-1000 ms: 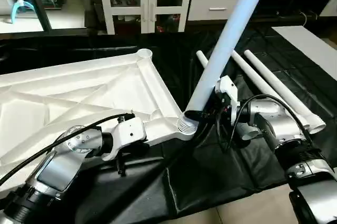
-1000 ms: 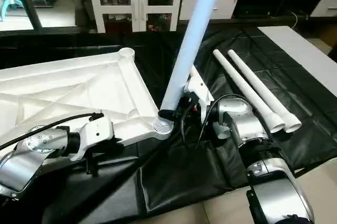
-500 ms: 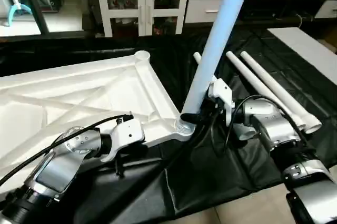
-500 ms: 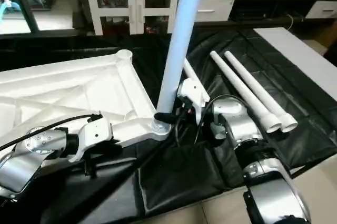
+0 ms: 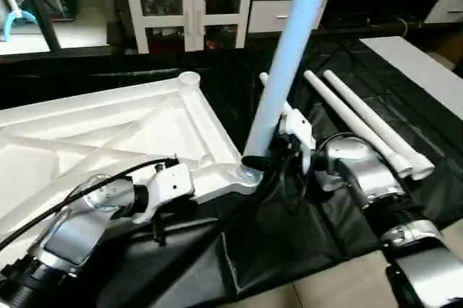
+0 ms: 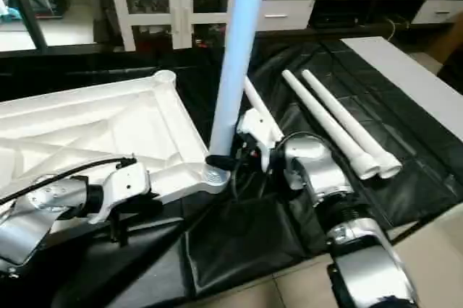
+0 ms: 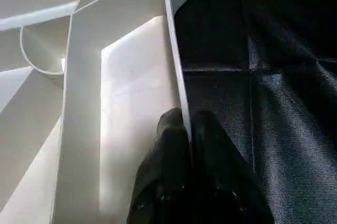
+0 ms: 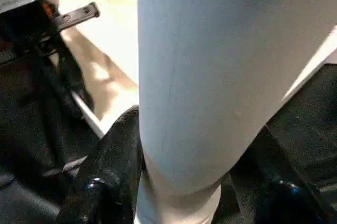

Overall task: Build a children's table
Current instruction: Insert table leg to table base

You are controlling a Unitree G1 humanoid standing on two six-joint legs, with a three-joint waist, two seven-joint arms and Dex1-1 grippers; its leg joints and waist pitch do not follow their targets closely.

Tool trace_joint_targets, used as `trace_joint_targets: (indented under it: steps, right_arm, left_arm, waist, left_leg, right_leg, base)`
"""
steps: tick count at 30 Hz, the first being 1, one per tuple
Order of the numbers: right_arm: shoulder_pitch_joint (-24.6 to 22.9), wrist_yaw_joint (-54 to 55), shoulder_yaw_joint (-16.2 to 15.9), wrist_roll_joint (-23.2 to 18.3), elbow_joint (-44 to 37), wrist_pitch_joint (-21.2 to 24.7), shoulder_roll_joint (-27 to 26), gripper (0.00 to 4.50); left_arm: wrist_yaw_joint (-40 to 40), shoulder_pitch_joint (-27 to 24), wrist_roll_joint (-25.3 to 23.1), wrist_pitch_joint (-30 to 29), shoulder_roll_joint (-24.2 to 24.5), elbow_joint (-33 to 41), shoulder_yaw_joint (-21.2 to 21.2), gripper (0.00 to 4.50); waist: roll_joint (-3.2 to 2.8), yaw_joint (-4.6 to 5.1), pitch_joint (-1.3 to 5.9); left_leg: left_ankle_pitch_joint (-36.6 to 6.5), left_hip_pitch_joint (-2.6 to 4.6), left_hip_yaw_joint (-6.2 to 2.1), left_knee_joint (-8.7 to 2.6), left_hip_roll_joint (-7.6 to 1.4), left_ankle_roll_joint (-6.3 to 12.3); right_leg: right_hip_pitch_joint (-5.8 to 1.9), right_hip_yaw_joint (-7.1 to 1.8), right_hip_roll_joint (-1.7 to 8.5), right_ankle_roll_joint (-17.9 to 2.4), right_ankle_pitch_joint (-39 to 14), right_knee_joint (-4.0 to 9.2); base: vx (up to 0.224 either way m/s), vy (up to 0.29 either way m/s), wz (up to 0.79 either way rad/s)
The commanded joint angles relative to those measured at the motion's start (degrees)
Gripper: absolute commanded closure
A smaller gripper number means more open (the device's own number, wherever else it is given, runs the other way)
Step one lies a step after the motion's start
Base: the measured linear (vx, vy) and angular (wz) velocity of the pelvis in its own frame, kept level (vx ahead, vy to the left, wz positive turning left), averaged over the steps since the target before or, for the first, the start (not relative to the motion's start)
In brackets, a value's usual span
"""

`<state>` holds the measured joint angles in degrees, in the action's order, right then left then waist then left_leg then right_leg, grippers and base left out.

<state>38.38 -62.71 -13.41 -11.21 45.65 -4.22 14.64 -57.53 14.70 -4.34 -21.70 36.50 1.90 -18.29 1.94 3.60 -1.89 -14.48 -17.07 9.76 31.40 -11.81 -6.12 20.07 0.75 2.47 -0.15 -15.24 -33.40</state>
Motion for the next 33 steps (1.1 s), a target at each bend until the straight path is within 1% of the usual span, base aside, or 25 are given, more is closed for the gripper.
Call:
trace_joint_targets:
  steps: [1,2,3,4,5,6,7,8,11,16,20,21,22,23,24,25,26,27,28,29,30,33]
  right_arm:
    - [-9.31,8.53,-5.84,10.07,15.38,4.51,-1.5,2.63]
    - [-9.33,9.29,-4.92,9.48,14.83,3.64,-1.62,2.63]
    - [-9.32,9.4,-4.75,9.37,14.7,3.46,-1.64,2.63]
    - [-9.32,9.4,-4.75,9.37,14.7,3.46,-1.64,2.63]
    - [-9.23,9.51,-4.47,9.14,14.58,3.3,-1.68,2.63]
    - [-9.21,9.53,-4.4,9.07,14.56,3.28,-1.7,2.63]
    - [-9.12,9.45,-4.13,8.76,14.42,3.32,-1.78,2.63]
    - [-9.03,9.51,-3.98,8.58,14.36,3.26,-1.87,2.63]
    - [-8.84,9.67,-3.89,8.63,14.8,2.87,-2.08,2.63]
    - [-8.71,10.39,-3.13,8.61,15.38,2.33,-2.6,2.63]
    - [-8.51,11.48,-1.89,7.64,15.52,2.59,-2.98,2.63]
    - [-8.33,12.41,-1.16,7.18,15.67,2.59,-3.18,2.63]
    - [-8.03,14.39,0.02,6.5,15.95,2.55,-3.59,2.63]
    - [-7.93,14.85,0.36,6.39,16.09,2.48,-3.72,2.63]
    - [-7.81,15.88,1.12,5.89,16.24,2.62,-4.06,2.63]
    - [-7.62,17.9,2.22,5.28,16.47,2.79,-4.62,2.63]
    - [-7.55,18.83,2.58,5.13,16.55,2.82,-4.83,2.63]
    - [-7.55,19.09,2.87,4.84,16.49,3.09,-5.03,2.63]
    - [-7.61,19.24,3.1,4.62,16.24,3.42,-5.34,2.63]
    - [-7.62,19.27,3.12,4.61,16.18,3.45,-5.4,2.63]
    - [-7.65,20.07,3.26,4.85,15.8,3.57,-5.83,2.63]
    - [-7.53,21.23,3.41,5.16,15.52,3.84,-6.32,2.63]
  left_arm:
    - [-3.08,-0.19,1.32,1.7,-1.38,3.38,-4.0,4.47]
    - [-3.09,-0.23,1.35,1.7,-1.31,3.35,-3.91,4.47]
    - [-3.09,-0.22,1.34,1.72,-1.29,3.32,-3.9,4.47]
    - [-3.09,-0.22,1.34,1.72,-1.29,3.32,-3.9,4.47]
    - [-3.11,-0.16,1.34,1.74,-1.28,3.22,-3.89,4.47]
    - [-3.12,-0.15,1.34,1.74,-1.28,3.2,-3.89,4.47]
    - [-3.14,-0.08,1.31,1.8,-1.27,3.1,-3.91,4.47]
    - [-3.18,0.0,1.31,1.82,-1.26,3.02,-3.94,4.47]
    - [-3.22,0.07,1.29,1.86,-1.28,2.96,-3.94,4.47]
    - [-3.23,0.23,1.13,1.78,-1.56,2.9,-3.87,4.47]
    - [-3.22,0.23,1.19,1.79,-1.62,2.89,-3.88,4.47]
    - [-3.2,0.24,1.23,1.75,-1.66,2.89,-3.86,4.47]
    - [-3.13,0.25,1.3,1.69,-1.76,2.89,-3.8,4.47]
    - [-3.12,0.25,1.31,1.68,-1.78,2.88,-3.79,4.47]
    - [-2.86,0.22,1.46,1.49,-2.05,2.91,-3.64,4.5]
    - [-2.57,0.2,1.6,1.25,-2.37,2.97,-3.51,4.5]
    - [-2.53,0.2,1.61,1.2,-2.42,3.0,-3.51,4.5]
    - [-2.54,0.2,1.58,1.22,-2.41,3.02,-3.54,4.5]
    - [-2.51,0.18,1.58,1.2,-2.43,3.03,-3.53,4.5]
    - [-2.5,0.17,1.59,1.19,-2.43,3.04,-3.52,4.5]
    - [-2.44,0.2,1.63,1.12,-2.52,3.04,-3.47,4.5]
    - [-2.31,0.32,1.66,1.03,-2.7,2.92,-3.38,4.5]
  waist:
    - [-1.44,0.32,-2.61]
    - [-1.37,0.84,-2.54]
    - [-1.55,0.86,-2.37]
    - [-1.45,0.91,-2.31]
    - [-1.71,0.85,-2.22]
    - [-1.64,0.93,-2.16]
    - [-1.77,0.88,-2.16]
    - [-1.78,0.91,-2.22]
    - [-1.81,0.87,-2.21]
    - [-1.83,0.83,-2.32]
    - [-1.87,0.87,-2.43]
    - [-2.02,0.87,-2.5]
    - [-1.97,0.9,-2.48]
    - [-1.94,0.98,-2.45]
    - [-1.86,1.05,-2.4]
    - [-1.93,1.01,-2.45]
    - [-1.93,1.02,-2.48]
    - [-2.03,1.03,-2.56]
    - [-1.94,1.04,-2.6]
    - [-2.04,0.99,-2.66]
    - [-2.0,1.01,-2.72]
    - [-1.99,1.08,-2.8]
  left_leg:
    - [-28.5,-1.53,-1.93,-5.6,-2.0,-0.58]
    - [-29.88,-1.81,-2.47,-5.83,-1.97,-0.7]
    - [-29.64,-1.82,-2.55,-5.83,-1.97,-0.69]
    - [-29.33,-1.85,-2.5,-5.84,-1.99,-0.56]
    - [-29.03,-1.58,-2.33,-5.8,-2.08,-0.53]
    - [-28.06,-1.7,-2.06,-5.77,-2.1,-0.48]
    - [-27.68,-1.79,-1.98,-5.8,-2.12,-0.52]
    - [-27.32,-1.83,-1.8,-5.81,-2.13,-0.67]
    - [-26.62,-1.72,-1.33,-5.71,-2.11,-0.78]
    - [-27.08,-1.73,-1.3,-5.71,-2.11,-0.77]
    - [-28.58,-1.64,-1.47,-5.86,-2.16,-0.98]
    - [-28.75,-1.69,-1.56,-5.92,-2.15,-1.05]
    - [-28.92,-1.67,-1.53,-5.92,-2.17,-1.07]
    - [-28.9,-1.77,-1.6,-5.94,-2.12,-1.14]
    - [-28.48,-1.98,-1.69,-6.01,-2.14,-1.24]
    - [-28.48,-1.96,-1.65,-6.05,-2.18,-1.34]
    - [-28.74,-1.94,-1.66,-6.04,-2.16,-1.37]
    - [-29.2,-1.89,-1.68,-6.06,-2.15,-1.48]
    - [-29.93,-1.88,-1.72,-6.08,-2.12,-1.41]
    - [-30.22,-1.77,-1.72,-6.09,-2.15,-1.39]
    - [-30.88,-1.67,-1.72,-6.08,-2.14,-1.33]
    - [-31.24,-1.78,-1.91,-6.22,-2.17,-1.48]
  right_leg:
    - [2.77,-2.51,4.65,-5.84,-31.0,5.97]
    - [2.77,-2.38,4.7,-4.44,-33.34,6.12]
    - [2.81,-2.43,4.72,-4.36,-32.86,6.12]
    - [2.88,-2.44,4.65,-4.34,-32.08,6.14]
    - [3.18,-2.43,4.49,-4.78,-30.09,6.12]
    - [3.19,-2.4,4.22,-5.46,-26.98,6.0]
    - [3.16,-2.41,4.18,-5.84,-25.72,5.88]
    - [3.18,-2.38,4.07,-6.4,-23.95,5.78]
    - [3.23,-2.44,4.0,-7.34,-21.21,5.66]
    - [3.33,-2.54,4.16,-7.23,-22.62,5.8]
    - [3.58,-2.57,4.18,-6.45,-24.38,5.95]
    - [3.6,-2.59,4.18,-6.19,-24.69,5.95]
    - [3.64,-2.6,4.21,-6.12,-24.82,6.03]
    - [3.63,-2.62,4.2,-6.01,-24.97,5.99]
    - [3.45,-2.57,4.23,-5.9,-24.57,5.93]
    - [3.57,-2.6,4.26,-5.92,-24.45,5.94]
    - [3.64,-2.58,4.23,-5.89,-24.69,5.94]
    - [3.74,-2.59,4.26,-5.77,-25.13,6.0]
    - [3.81,-2.57,4.21,-5.42,-26.0,6.09]
    - [3.94,-2.62,4.27,-5.3,-26.39,6.16]
    - [4.1,-2.64,4.25,-5.04,-27.3,6.28]
    - [4.12,-2.64,4.33,-4.54,-28.16,6.31]
  base:
    - [-0.055,-0.003,-0.15]
    - [-0.055,-0.003,-0.15]
    - [-0.058,0.004,-0.15]
    - [0.0,0.0,0.0]
    - [-0.051,0.008,-0.09]
    - [0.0,0.0,0.0]
    - [0.0,0.0,0.0]
    - [0.0,0.0,0.0]
    - [0.0,0.0,0.0]
    - [0.0,0.0,0.0]
    - [0.0,0.0,0.0]
    - [0.0,0.0,0.0]
    - [0.0,0.0,0.0]
    - [0.0,0.0,0.0]
    - [0.0,0.0,0.0]
    - [0.0,0.0,0.0]
    - [0.0,0.0,0.0]
    - [0.0,0.0,0.0]
    - [0.0,0.0,0.0]
    - [0.0,0.0,0.0]
    - [0.0,0.0,0.0]
    - [0.0,0.0,0.0]
